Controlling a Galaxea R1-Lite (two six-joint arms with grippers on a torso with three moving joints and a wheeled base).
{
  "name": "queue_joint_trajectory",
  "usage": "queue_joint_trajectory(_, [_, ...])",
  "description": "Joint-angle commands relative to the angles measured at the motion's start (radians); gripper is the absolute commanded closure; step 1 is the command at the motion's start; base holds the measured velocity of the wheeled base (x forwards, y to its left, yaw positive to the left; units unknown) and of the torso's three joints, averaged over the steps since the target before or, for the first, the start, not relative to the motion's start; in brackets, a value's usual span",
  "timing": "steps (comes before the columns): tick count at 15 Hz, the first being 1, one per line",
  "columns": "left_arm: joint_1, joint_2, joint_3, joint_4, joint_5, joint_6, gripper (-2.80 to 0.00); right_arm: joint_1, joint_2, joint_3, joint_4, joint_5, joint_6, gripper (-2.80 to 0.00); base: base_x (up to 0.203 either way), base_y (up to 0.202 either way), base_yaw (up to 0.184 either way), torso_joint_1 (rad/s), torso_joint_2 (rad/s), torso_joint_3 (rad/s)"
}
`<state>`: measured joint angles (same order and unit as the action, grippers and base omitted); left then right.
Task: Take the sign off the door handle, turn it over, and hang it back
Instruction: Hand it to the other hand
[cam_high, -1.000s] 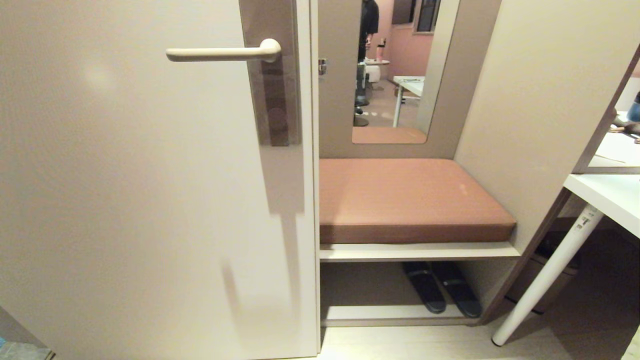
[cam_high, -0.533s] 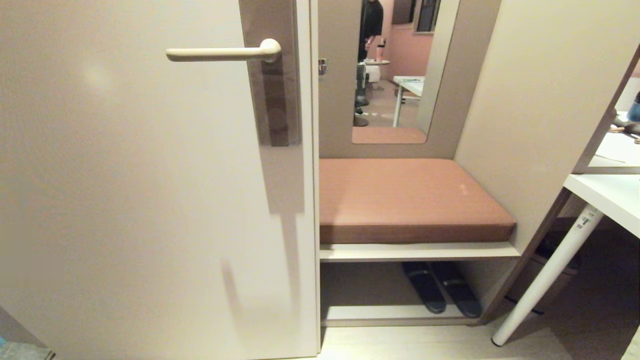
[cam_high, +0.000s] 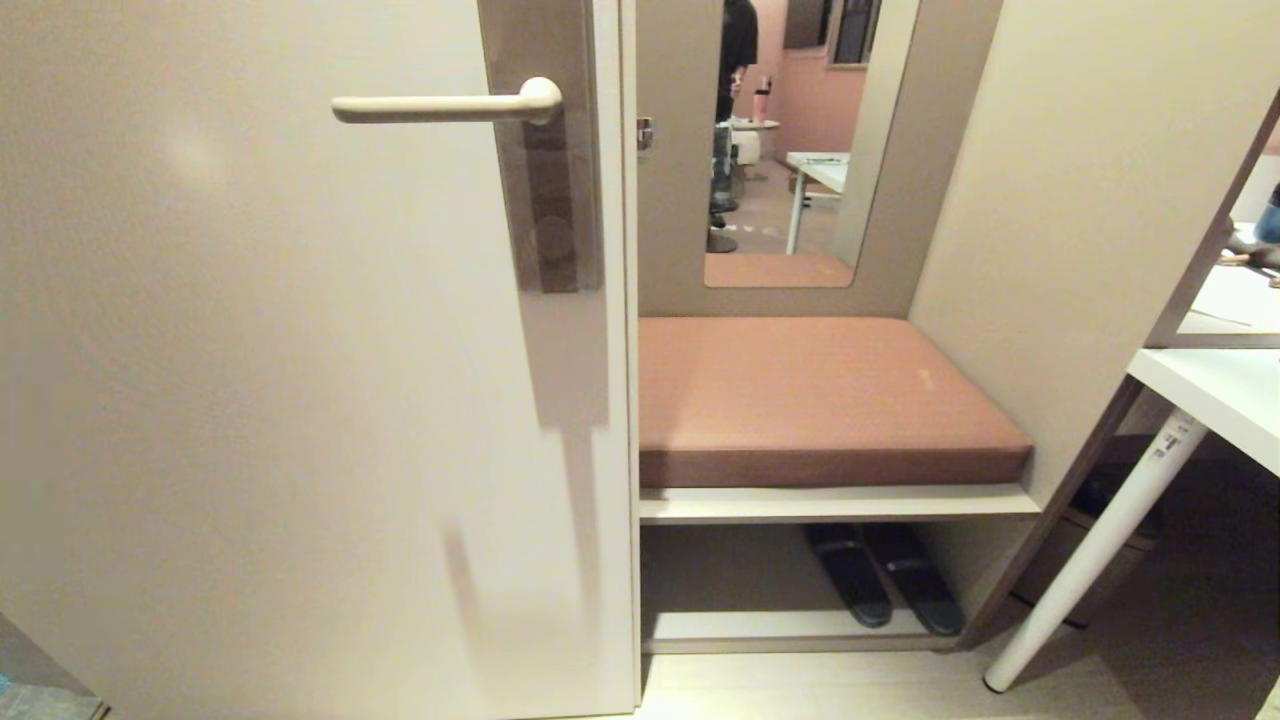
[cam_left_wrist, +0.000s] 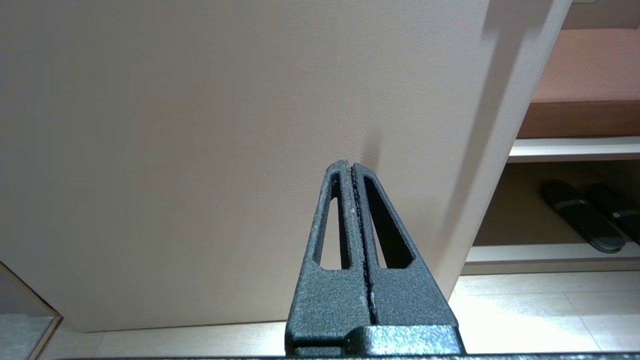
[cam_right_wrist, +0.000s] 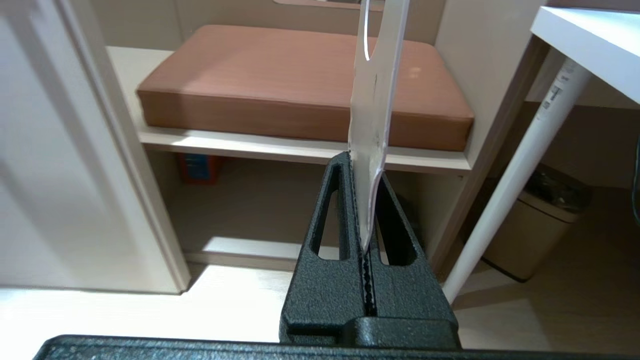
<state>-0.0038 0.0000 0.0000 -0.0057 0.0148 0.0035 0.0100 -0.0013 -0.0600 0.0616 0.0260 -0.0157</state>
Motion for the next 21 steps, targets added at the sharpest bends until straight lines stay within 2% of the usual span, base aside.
queue_joint_trajectory(1, [0.001,0.002,0.0,0.0,0.001,0.0,0.0,0.001,0.001,-0.049,0.048,0.004,0.0,0.0,0.0,0.0,0.0,0.0,0.0,0.0])
queue_joint_trajectory(3, [-0.001,0.002,-0.002,0.0,0.0,0.0,0.0,0.001,0.01,-0.116,0.111,0.005,0.002,0.0,0.0,0.0,0.0,0.0,0.0,0.0])
queue_joint_trajectory(6, [0.001,0.002,0.0,0.0,-0.001,0.0,0.0,0.001,0.134,-0.188,0.126,-0.001,0.002,0.0,0.0,0.0,0.0,0.0,0.0,0.0])
queue_joint_trajectory(8, [0.0,0.001,-0.001,0.001,-0.004,0.013,0.0,0.001,0.267,-0.257,0.098,-0.003,0.005,0.0,0.0,0.0,0.0,0.0,0.0,0.0])
queue_joint_trajectory(10, [0.0,0.0,0.0,0.0,-0.001,-0.006,0.0,0.001,0.396,-0.338,0.045,-0.004,0.006,0.0,0.0,0.0,0.0,0.0,0.0,0.0])
queue_joint_trajectory(14, [0.0,0.001,0.0,0.0,-0.003,-0.005,0.0,0.001,0.603,-0.55,0.002,-0.007,0.001,0.0,0.0,0.0,0.0,0.0,0.0,0.0])
queue_joint_trajectory(21, [-0.002,0.0,-0.008,-0.001,-0.035,0.06,0.0,0.001,0.72,-0.68,-0.001,-0.001,-0.076,0.0,0.0,0.0,0.0,0.0,0.0,0.0])
